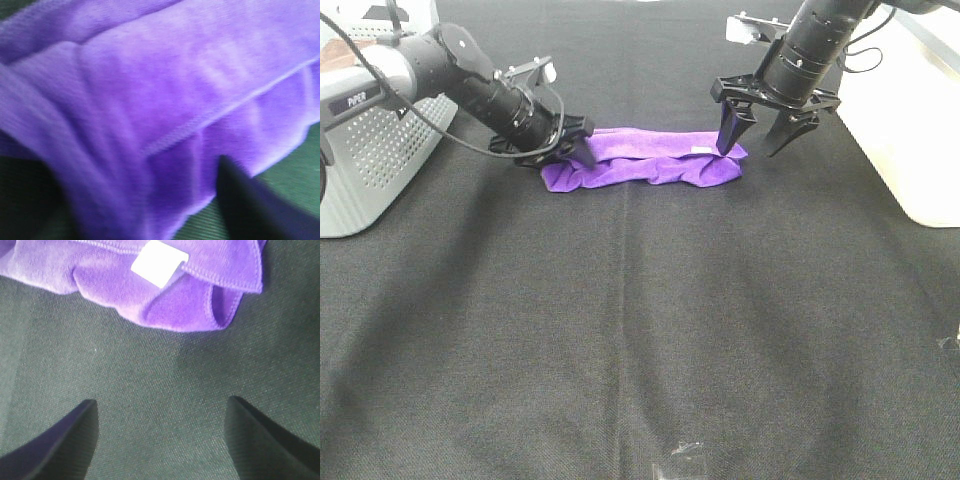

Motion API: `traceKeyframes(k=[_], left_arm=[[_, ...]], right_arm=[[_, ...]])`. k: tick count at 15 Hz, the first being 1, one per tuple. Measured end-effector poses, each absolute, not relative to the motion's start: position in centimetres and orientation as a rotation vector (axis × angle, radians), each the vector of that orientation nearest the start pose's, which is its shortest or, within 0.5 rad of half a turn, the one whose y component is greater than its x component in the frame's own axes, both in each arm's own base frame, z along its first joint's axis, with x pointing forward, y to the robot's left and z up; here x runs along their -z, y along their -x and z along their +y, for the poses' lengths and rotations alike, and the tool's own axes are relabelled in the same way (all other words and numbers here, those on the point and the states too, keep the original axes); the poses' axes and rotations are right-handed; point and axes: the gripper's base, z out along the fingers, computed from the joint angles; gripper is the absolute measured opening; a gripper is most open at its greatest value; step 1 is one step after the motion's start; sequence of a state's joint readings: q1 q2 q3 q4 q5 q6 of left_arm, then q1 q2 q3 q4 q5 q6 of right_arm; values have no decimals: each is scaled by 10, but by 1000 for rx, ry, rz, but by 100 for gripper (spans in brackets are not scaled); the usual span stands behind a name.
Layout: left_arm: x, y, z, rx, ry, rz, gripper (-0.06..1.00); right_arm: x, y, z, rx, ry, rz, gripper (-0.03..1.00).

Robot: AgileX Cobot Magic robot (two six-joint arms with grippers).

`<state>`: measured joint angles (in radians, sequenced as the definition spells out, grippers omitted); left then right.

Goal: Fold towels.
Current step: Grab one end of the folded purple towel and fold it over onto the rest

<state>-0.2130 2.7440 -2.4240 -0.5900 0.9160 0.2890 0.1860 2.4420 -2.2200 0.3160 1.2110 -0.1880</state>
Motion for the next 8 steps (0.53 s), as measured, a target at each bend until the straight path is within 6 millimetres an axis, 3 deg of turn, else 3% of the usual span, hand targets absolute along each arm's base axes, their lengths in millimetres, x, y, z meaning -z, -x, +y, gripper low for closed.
traceKeyframes(k=[2, 3, 4, 6, 8], left_arm=[[-87, -543, -158, 693, -321, 2613, 12], [-87, -543, -158, 693, -321, 2613, 12], [-88, -543, -158, 673, -342, 2616, 5], [-97, -542, -155, 540, -474, 2645, 5], [-118, -541, -140, 373, -589, 2689, 5]], right_arm=[[-179, -499, 121, -449, 425, 2854, 70], [-179, -499, 121, -449, 425, 2854, 70], [-180, -499, 121, -449, 425, 2852, 70], [-190, -498, 121, -448, 427, 2834, 70], [-205, -496, 120, -442, 430, 2804, 70]])
